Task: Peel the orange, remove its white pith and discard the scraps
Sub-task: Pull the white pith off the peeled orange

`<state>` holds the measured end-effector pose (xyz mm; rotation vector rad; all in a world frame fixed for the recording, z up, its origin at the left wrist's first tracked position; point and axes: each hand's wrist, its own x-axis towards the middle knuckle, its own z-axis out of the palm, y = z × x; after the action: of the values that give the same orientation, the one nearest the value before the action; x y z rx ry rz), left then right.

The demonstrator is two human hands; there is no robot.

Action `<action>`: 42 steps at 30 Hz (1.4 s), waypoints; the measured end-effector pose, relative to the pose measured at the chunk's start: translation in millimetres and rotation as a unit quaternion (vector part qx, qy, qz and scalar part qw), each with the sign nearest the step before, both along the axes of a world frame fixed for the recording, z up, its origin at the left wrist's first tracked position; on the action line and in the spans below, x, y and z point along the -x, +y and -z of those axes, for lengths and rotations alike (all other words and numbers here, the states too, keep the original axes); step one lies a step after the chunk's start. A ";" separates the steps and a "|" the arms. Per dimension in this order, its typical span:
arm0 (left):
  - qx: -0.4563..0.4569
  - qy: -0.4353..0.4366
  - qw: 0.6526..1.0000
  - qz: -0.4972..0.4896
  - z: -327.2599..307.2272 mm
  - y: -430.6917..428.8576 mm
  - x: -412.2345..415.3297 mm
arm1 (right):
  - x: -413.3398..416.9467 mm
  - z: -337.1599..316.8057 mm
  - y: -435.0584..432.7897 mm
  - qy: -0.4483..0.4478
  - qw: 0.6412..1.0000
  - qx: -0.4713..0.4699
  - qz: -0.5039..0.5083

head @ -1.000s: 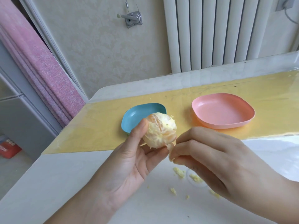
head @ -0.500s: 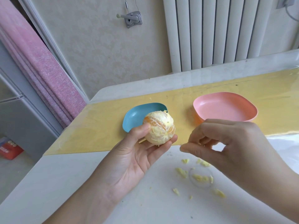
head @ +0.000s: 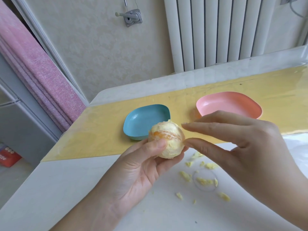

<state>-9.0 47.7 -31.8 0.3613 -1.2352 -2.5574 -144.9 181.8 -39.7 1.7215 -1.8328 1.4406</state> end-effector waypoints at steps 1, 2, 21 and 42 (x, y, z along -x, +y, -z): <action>0.006 -0.001 1.000 0.007 0.9 1.3 -0.2 | -0.4 0.7 0.0 0.002 1.000 0.009 -0.002; 0.010 -0.003 1.000 0.011 1.5 2.5 -0.4 | -0.8 1.1 0.2 0.005 1.000 0.017 -0.004; 0.049 -0.017 0.999 0.000 5.0 9.6 -0.3 | 1.4 -2.3 1.7 0.180 0.980 0.033 0.079; 0.001 0.055 0.993 0.109 -0.7 -0.6 -2.8 | 9.1 -10.6 1.6 -0.250 0.946 0.001 -0.205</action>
<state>-6.2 47.1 -31.2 0.0879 -1.3005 -2.7150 -154.0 183.4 -29.1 1.9502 -1.7426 2.2141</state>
